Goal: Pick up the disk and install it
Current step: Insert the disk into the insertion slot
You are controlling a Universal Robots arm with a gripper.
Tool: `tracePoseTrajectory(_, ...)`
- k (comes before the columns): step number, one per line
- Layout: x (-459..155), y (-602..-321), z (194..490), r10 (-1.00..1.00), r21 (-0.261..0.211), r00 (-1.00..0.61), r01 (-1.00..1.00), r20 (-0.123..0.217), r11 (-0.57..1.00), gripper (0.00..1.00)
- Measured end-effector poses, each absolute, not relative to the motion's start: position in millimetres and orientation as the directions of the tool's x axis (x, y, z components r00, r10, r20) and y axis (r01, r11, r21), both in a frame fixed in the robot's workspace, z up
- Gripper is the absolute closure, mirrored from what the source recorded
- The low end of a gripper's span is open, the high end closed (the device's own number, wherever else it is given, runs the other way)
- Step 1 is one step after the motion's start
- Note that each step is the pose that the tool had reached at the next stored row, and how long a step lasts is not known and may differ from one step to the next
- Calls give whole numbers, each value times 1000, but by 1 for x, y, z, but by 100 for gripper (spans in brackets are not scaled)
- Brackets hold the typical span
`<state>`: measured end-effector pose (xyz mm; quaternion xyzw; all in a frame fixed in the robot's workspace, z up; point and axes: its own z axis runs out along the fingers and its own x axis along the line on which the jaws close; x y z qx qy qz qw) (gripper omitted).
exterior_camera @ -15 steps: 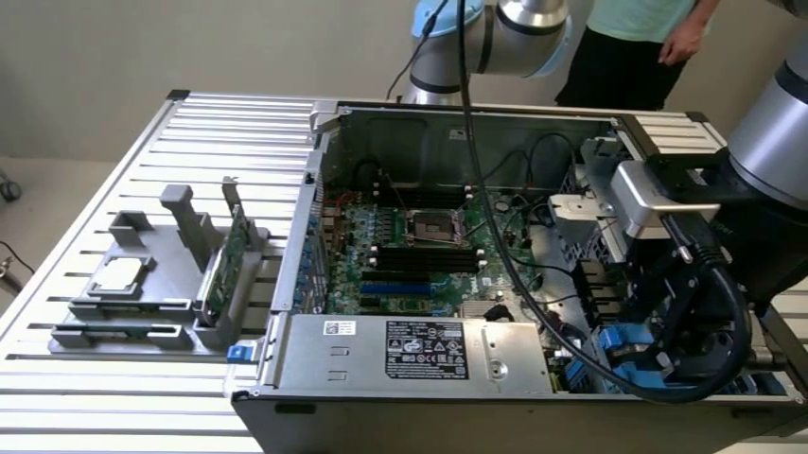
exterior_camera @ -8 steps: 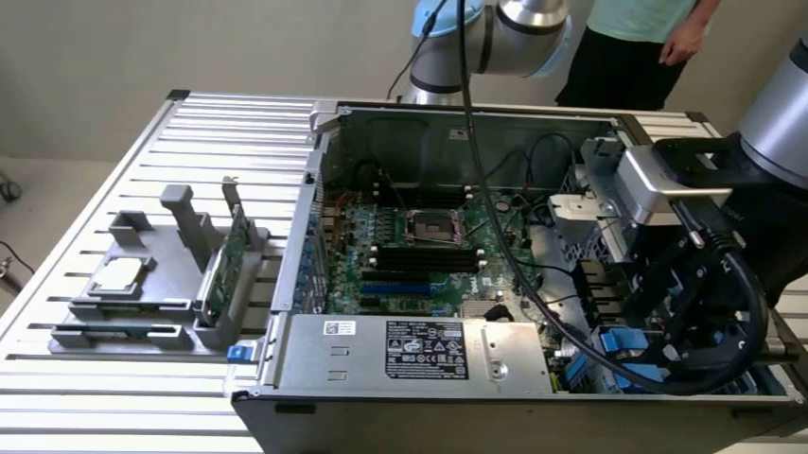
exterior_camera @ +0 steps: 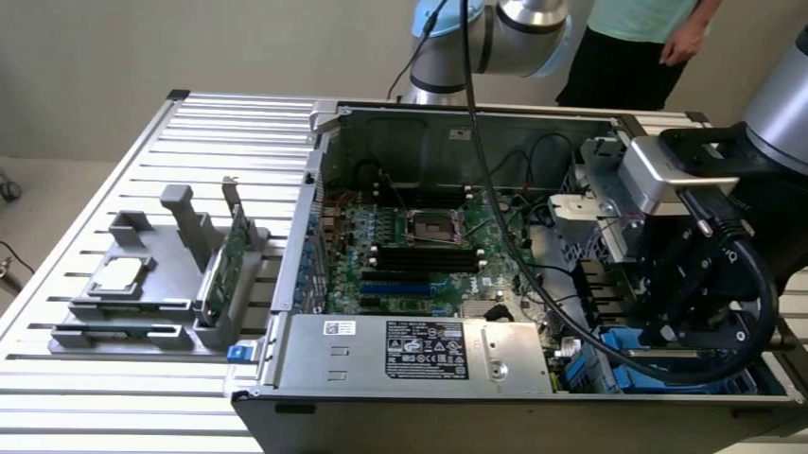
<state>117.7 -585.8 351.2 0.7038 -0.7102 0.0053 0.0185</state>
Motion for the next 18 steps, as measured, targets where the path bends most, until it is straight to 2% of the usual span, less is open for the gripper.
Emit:
tracePoseTrajectory(3, 122, -585, 351, -999, 18, -3, -1000, 34, 4, 84)
tracePoseTrajectory(5, 125, -584, 350, -999, 18, 1, -1000, 34, 0, 84)
tracePoseTrajectory(6, 127, -583, 350, -999, 18, 3, -1000, 34, -2, 89)
tracePoseTrajectory(18, 139, -580, 331, -999, 18, 21, -1000, 47, -20, 89)
